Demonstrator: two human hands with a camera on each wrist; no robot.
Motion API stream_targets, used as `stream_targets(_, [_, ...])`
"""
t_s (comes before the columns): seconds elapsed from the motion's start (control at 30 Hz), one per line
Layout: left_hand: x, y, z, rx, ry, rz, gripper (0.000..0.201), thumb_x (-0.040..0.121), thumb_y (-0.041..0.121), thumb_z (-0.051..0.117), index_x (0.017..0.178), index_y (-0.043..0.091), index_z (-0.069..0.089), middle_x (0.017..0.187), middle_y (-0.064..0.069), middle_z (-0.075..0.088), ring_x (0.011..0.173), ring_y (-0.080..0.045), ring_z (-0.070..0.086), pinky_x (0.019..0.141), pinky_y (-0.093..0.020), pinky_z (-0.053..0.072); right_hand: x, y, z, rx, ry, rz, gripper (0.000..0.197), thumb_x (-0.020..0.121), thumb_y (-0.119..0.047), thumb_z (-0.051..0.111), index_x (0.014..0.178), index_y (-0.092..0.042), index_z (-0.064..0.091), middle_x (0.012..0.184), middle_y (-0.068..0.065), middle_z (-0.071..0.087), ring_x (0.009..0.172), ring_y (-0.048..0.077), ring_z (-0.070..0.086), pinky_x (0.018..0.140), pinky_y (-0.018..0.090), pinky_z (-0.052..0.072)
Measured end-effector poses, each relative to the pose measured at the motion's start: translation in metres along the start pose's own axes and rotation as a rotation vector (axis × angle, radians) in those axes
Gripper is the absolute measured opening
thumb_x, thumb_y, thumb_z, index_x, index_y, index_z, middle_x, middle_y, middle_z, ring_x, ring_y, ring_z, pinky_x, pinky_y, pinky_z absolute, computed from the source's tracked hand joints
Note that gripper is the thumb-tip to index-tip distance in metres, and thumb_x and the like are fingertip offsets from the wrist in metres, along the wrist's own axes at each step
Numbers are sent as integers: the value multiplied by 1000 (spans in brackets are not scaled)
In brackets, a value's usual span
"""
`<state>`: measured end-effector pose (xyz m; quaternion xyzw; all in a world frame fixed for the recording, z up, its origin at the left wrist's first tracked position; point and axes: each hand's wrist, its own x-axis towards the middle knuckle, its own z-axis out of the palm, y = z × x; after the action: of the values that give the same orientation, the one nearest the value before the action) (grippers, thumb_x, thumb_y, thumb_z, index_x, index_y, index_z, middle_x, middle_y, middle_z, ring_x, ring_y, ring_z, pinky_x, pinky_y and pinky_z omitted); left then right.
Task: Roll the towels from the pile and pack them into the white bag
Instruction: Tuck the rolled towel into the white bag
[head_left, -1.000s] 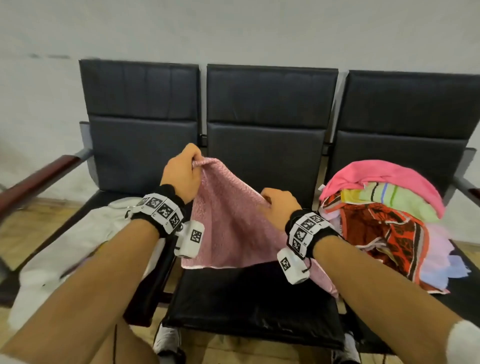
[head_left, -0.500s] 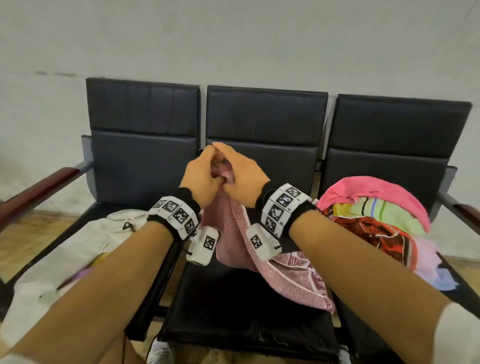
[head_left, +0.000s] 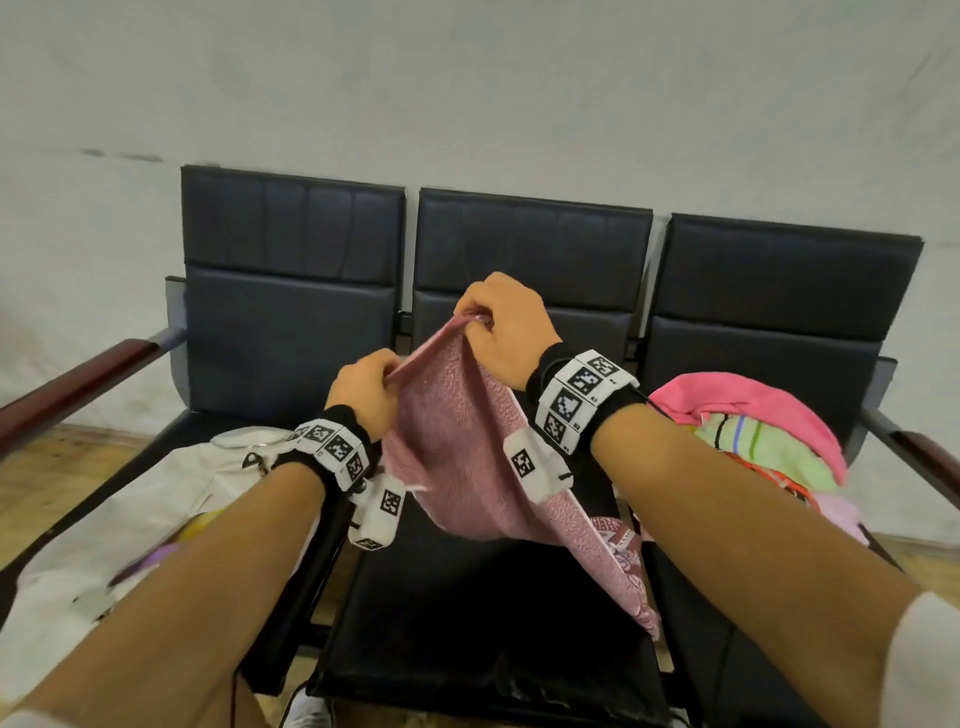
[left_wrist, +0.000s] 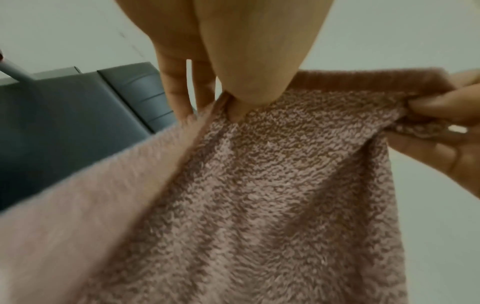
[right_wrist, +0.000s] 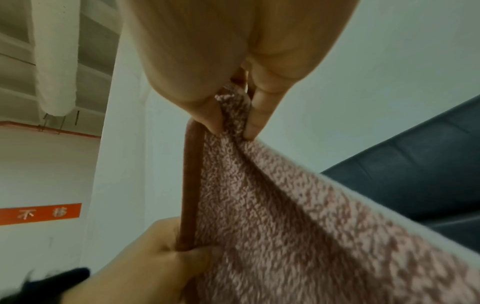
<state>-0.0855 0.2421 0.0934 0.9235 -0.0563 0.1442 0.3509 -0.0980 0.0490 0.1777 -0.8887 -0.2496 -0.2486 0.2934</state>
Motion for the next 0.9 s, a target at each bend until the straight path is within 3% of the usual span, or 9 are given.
stream_targets(0.07, [9, -2, -18, -36, 132, -29, 16, 90, 9, 53, 94, 21, 63, 88, 0, 66, 80, -24, 57, 72, -33, 43, 11, -10, 1, 41, 35, 1, 17, 85, -4, 52, 86, -14, 65, 89, -1, 54, 80, 10, 49, 70, 11, 33])
stream_targets(0.17, [21, 0, -50, -103, 341, -64, 26, 89, 3, 45, 99, 19, 63, 89, -1, 61, 80, -23, 51, 73, -31, 38, 27, -38, 12, 132, 120, -46, 17, 84, -3, 54, 82, -20, 58, 89, -3, 53, 75, 2, 45, 69, 7, 35])
stream_targets(0.23, [25, -2, -69, -121, 422, -73, 29, 90, 2, 43, 103, 18, 63, 91, 0, 59, 82, -23, 51, 74, -31, 38, 35, -52, 16, 162, 141, -75, 19, 83, -2, 54, 80, -21, 53, 88, -3, 53, 75, 6, 47, 69, 10, 36])
stream_targets(0.3, [28, -10, -80, -94, 449, -68, 24, 92, 6, 46, 102, 20, 62, 94, -1, 61, 84, -23, 52, 75, -31, 39, 39, -49, 16, 134, 133, -53, 18, 84, -3, 53, 79, -20, 52, 83, -3, 55, 75, 12, 51, 69, 22, 41])
stream_targets(0.37, [29, -22, -82, -36, 418, -69, 15, 94, 13, 52, 96, 24, 62, 93, 0, 64, 84, -25, 56, 75, -33, 42, 37, -29, 10, 69, 129, 43, 14, 85, -5, 53, 79, -18, 54, 79, -2, 59, 73, 18, 56, 70, 36, 48])
stream_targets(0.43, [28, -30, -77, 24, 340, -82, 9, 94, 21, 56, 93, 25, 63, 91, 1, 66, 84, -26, 59, 75, -36, 46, 28, 4, 1, 1, 119, 170, 13, 86, -8, 55, 80, -20, 57, 80, 2, 64, 74, 23, 60, 73, 41, 52])
stream_targets(0.57, [26, -35, -61, 93, 209, -26, 13, 96, 26, 55, 98, 24, 68, 90, 1, 66, 85, -28, 60, 78, -40, 51, -2, 68, -20, -159, 55, 382, 17, 89, -23, 59, 76, -26, 48, 84, 6, 64, 77, 30, 59, 73, 41, 53])
stream_targets(0.73, [33, -19, -42, 116, 52, -1, 19, 98, 33, 51, 94, 26, 68, 89, -2, 70, 83, -29, 64, 78, -44, 55, -32, 113, -42, -254, -8, 577, 11, 95, -29, 51, 86, -22, 50, 89, 7, 57, 80, 33, 54, 71, 36, 45])
stream_targets(0.9, [48, 2, -23, 176, 21, -59, 30, 99, 37, 50, 87, 17, 69, 79, -6, 67, 69, -26, 60, 68, -37, 51, -38, 132, -45, -220, 3, 682, 28, 93, -24, 48, 67, -18, 54, 76, 7, 59, 77, 36, 58, 69, 33, 45])
